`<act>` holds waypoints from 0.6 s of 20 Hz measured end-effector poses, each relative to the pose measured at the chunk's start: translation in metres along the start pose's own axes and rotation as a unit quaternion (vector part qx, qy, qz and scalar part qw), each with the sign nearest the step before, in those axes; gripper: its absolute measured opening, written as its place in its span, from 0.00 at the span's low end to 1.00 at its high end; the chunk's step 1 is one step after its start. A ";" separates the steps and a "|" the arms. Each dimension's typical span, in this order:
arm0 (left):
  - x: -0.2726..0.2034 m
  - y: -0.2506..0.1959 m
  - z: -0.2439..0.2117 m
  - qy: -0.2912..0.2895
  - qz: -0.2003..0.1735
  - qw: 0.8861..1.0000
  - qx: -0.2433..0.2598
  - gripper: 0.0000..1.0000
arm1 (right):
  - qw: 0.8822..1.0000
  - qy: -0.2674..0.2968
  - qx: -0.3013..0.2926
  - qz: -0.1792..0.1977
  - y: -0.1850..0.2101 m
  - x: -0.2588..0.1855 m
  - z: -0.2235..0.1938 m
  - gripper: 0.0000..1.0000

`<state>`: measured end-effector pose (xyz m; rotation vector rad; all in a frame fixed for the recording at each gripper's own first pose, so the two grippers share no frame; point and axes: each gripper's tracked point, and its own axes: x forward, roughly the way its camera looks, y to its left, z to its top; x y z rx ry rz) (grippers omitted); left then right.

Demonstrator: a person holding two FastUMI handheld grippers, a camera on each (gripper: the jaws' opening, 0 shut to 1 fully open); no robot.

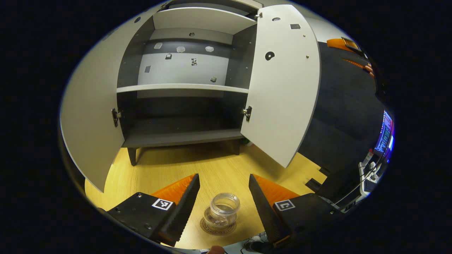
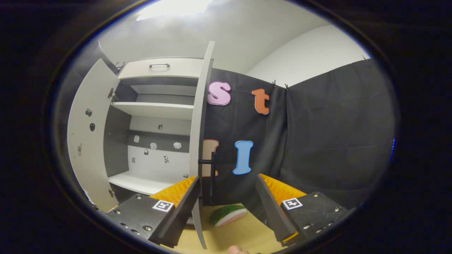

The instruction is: Grasp the bottle in the cabinet with the left hand and place it on the coaster, then close the right door with the right hand and the left door with the left hand.

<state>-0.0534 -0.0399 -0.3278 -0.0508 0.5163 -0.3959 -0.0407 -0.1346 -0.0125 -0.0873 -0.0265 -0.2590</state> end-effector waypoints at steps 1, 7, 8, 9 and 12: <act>-0.002 0.000 0.012 -0.010 0.003 1.000 -0.001 0.89 | 1.000 0.001 0.000 -0.001 -0.001 0.002 -0.002 0.96; -0.019 0.013 0.104 -0.090 0.039 0.995 -0.010 0.92 | 1.000 0.005 0.001 0.002 0.001 0.015 -0.007 0.96; -0.024 0.016 0.120 -0.106 0.047 0.993 -0.009 0.93 | 1.000 0.005 0.001 0.004 0.003 0.017 -0.006 0.96; -0.029 0.019 0.137 -0.121 0.056 0.991 -0.009 0.94 | 1.000 0.004 0.000 0.005 0.004 0.021 -0.006 0.96; -0.047 0.036 0.168 -0.149 0.092 0.985 -0.007 0.95 | 1.000 0.003 -0.004 0.005 0.004 0.030 -0.007 0.96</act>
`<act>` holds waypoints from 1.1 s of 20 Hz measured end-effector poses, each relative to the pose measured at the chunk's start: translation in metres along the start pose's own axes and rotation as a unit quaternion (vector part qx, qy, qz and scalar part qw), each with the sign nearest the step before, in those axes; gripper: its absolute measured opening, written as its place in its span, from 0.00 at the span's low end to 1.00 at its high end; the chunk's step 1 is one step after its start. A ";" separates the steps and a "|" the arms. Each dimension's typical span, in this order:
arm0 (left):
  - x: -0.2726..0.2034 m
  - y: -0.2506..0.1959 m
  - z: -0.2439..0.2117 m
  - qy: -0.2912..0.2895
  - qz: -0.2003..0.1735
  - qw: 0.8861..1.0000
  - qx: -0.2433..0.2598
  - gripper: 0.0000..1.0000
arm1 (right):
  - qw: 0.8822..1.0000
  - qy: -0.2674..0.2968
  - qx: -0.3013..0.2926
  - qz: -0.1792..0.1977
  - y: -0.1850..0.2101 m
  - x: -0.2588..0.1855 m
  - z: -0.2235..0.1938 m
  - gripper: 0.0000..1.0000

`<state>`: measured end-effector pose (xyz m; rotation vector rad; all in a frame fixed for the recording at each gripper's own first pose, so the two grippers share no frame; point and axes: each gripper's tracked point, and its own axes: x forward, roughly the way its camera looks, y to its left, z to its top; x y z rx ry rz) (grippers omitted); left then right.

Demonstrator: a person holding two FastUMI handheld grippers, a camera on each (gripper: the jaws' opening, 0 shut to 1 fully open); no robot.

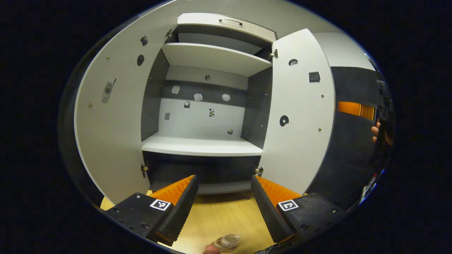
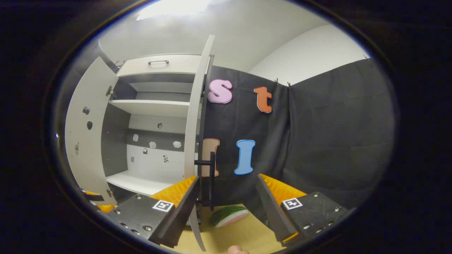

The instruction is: Grasp the bottle in the cabinet with the left hand and place it on the coaster, then close the right door with the right hand and the left door with the left hand.

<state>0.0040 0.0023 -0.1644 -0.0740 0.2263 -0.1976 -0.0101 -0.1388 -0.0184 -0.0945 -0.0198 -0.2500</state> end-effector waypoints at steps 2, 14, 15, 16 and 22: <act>-0.005 0.007 0.018 -0.014 0.015 1.000 0.001 0.95 | 1.000 0.003 0.001 0.000 0.000 0.005 -0.003 0.96; -0.049 0.057 0.057 -0.057 0.089 0.994 0.003 0.95 | 0.999 0.017 0.002 0.039 0.023 0.008 -0.007 0.96; -0.052 0.060 0.061 -0.060 0.093 0.994 0.001 0.91 | 0.999 0.017 0.003 0.043 0.026 0.008 -0.008 0.96; -0.055 0.063 0.064 -0.063 0.095 0.993 0.000 0.98 | 0.999 0.017 0.006 0.049 0.033 0.006 -0.008 0.96; -0.067 0.085 0.073 -0.074 0.116 0.990 -0.002 0.94 | 0.996 0.014 0.008 0.089 0.078 0.002 -0.006 0.96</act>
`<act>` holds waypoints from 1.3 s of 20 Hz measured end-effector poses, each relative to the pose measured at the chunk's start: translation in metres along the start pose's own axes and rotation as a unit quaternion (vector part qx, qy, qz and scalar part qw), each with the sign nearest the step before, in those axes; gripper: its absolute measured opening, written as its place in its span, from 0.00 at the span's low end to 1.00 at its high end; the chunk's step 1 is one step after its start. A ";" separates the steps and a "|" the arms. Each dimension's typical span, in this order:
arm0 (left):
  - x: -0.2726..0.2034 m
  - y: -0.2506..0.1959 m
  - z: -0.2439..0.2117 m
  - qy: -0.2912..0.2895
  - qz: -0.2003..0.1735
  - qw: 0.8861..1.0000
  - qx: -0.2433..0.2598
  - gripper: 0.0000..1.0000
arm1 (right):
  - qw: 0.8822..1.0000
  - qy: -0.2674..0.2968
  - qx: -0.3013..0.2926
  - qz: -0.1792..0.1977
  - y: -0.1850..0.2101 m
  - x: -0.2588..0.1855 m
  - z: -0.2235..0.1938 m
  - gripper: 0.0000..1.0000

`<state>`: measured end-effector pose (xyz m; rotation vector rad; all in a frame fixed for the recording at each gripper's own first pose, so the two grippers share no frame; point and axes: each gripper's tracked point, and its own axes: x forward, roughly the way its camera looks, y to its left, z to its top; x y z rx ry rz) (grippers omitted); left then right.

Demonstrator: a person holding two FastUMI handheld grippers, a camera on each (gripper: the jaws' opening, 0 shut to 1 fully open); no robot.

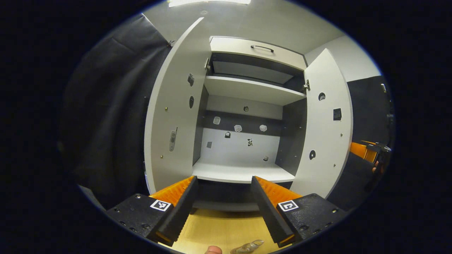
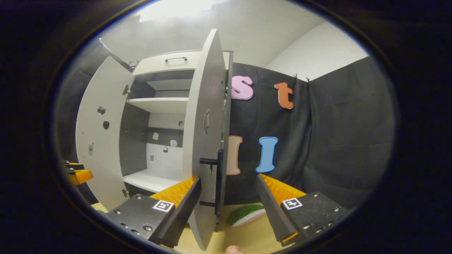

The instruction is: Grasp the bottle in the cabinet with the left hand and place it on the coaster, then close the right door with the right hand and the left door with the left hand.

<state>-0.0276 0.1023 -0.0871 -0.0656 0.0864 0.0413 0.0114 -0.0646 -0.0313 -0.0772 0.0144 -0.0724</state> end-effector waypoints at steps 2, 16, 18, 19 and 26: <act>-0.004 0.010 0.000 0.001 0.010 1.000 0.003 0.94 | 1.000 0.000 0.001 0.013 0.015 0.002 0.000 0.96; -0.041 0.101 -0.002 0.004 0.111 0.994 -0.004 0.91 | 0.994 -0.013 -0.005 0.112 0.125 0.022 0.008 0.96; -0.047 0.113 -0.002 0.004 0.125 0.992 -0.003 0.94 | 0.991 -0.025 -0.009 0.131 0.145 0.017 0.011 0.96; -0.050 0.117 -0.003 0.005 0.132 0.991 -0.005 0.94 | 0.990 -0.029 -0.013 0.139 0.153 0.016 0.012 0.92; -0.052 0.138 -0.012 0.012 0.161 0.987 -0.012 0.91 | 0.983 -0.032 -0.005 0.179 0.192 0.001 0.013 0.92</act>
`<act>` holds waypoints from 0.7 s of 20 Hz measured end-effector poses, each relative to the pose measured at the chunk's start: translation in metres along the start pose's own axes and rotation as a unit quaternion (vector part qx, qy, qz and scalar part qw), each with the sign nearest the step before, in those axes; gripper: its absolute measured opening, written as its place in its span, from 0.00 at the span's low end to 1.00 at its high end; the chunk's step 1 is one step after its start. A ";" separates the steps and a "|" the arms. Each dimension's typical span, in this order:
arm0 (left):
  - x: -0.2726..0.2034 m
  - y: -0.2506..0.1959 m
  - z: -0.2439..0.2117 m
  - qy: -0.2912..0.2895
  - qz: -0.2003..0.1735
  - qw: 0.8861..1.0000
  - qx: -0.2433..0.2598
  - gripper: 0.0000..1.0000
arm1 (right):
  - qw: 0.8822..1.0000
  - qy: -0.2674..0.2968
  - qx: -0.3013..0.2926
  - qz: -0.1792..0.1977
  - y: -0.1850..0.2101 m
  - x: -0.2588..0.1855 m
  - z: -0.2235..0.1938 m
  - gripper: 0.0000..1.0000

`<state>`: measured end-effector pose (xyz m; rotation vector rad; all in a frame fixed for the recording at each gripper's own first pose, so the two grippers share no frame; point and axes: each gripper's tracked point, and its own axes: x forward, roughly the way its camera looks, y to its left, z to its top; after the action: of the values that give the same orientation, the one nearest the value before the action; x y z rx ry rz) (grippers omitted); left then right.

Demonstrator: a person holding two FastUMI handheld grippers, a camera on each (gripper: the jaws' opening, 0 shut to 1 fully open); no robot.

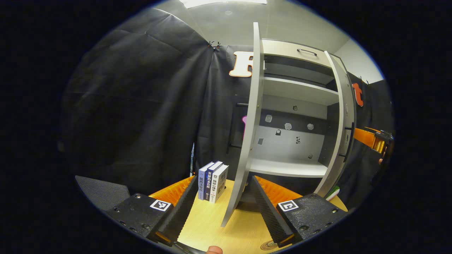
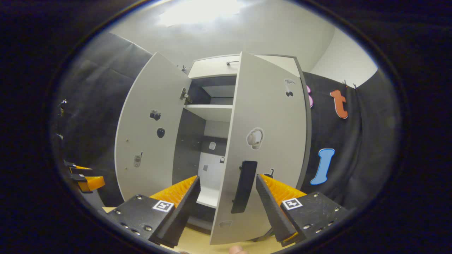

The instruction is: Grasp the bottle in the cabinet with the left hand and place it on the coaster, then close the right door with the right hand and the left door with the left hand.

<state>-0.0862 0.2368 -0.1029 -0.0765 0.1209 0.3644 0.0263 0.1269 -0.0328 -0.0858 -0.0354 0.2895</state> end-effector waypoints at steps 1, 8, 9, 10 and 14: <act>0.000 0.003 -0.001 0.000 0.002 1.000 -0.002 0.91 | 1.000 0.000 0.000 0.002 0.003 0.000 -0.001 0.92; 0.026 0.021 -0.005 -0.004 0.013 1.000 -0.021 0.91 | 1.000 -0.003 -0.003 0.010 0.020 0.000 0.003 0.96; 0.031 0.024 -0.005 -0.005 0.012 1.000 -0.022 0.94 | 1.000 -0.004 -0.005 0.011 0.022 -0.001 0.003 0.96; 0.037 0.025 -0.004 -0.008 0.009 1.000 -0.023 0.94 | 1.000 -0.005 -0.006 0.012 0.023 -0.001 0.004 0.96; 0.063 0.032 -0.007 -0.011 0.009 1.000 -0.015 0.95 | 1.000 -0.002 -0.009 0.016 0.028 -0.001 0.003 0.96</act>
<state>-0.0400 0.2885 -0.1199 -0.1018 0.0936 0.3847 0.0173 0.1540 -0.0328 -0.1027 -0.0411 0.3205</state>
